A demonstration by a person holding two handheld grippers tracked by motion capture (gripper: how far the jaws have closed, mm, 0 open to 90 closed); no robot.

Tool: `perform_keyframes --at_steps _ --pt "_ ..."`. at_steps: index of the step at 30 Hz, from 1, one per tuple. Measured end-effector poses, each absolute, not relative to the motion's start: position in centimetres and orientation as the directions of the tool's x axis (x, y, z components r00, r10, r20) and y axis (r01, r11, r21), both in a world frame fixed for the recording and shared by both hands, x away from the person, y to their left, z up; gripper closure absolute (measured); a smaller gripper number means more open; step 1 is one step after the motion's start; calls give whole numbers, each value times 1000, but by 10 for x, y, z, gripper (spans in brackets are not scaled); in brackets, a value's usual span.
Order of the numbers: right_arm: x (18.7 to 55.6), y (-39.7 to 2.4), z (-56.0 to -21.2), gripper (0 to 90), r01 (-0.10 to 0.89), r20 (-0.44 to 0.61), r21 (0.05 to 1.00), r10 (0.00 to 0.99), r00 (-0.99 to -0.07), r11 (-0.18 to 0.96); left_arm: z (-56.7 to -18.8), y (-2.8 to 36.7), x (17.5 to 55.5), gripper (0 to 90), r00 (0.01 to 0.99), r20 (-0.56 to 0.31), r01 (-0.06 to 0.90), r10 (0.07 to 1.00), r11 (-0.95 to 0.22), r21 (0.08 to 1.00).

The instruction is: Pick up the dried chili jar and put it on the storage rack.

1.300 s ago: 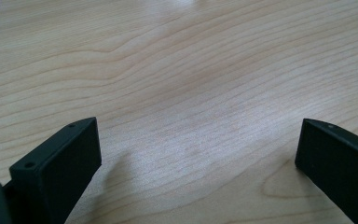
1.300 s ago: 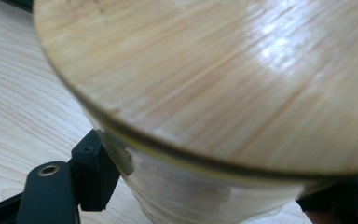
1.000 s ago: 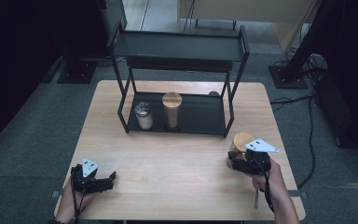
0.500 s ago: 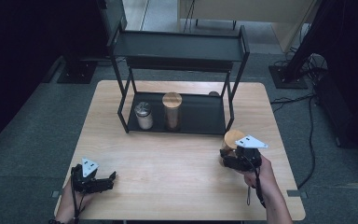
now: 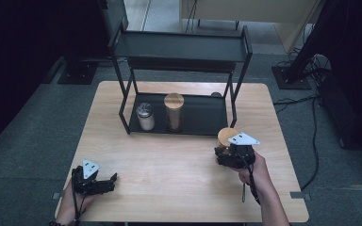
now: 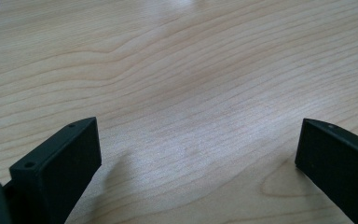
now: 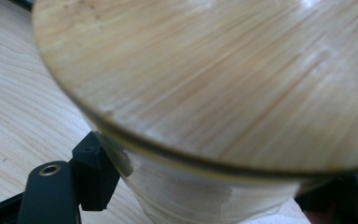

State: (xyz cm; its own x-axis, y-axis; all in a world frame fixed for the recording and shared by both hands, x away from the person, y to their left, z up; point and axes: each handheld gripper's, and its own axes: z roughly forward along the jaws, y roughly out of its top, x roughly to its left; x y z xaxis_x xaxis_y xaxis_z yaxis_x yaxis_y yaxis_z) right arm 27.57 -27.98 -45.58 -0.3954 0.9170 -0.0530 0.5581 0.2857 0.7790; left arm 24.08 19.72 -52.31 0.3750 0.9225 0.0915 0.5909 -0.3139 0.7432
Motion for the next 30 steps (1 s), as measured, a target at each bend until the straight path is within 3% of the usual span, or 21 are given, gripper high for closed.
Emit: perform_keyframes --at_steps 30 --pt "305 -249 -445 246 551 -76 771 904 -420 321 -523 197 240 6 380 93 587 920 -317 745"
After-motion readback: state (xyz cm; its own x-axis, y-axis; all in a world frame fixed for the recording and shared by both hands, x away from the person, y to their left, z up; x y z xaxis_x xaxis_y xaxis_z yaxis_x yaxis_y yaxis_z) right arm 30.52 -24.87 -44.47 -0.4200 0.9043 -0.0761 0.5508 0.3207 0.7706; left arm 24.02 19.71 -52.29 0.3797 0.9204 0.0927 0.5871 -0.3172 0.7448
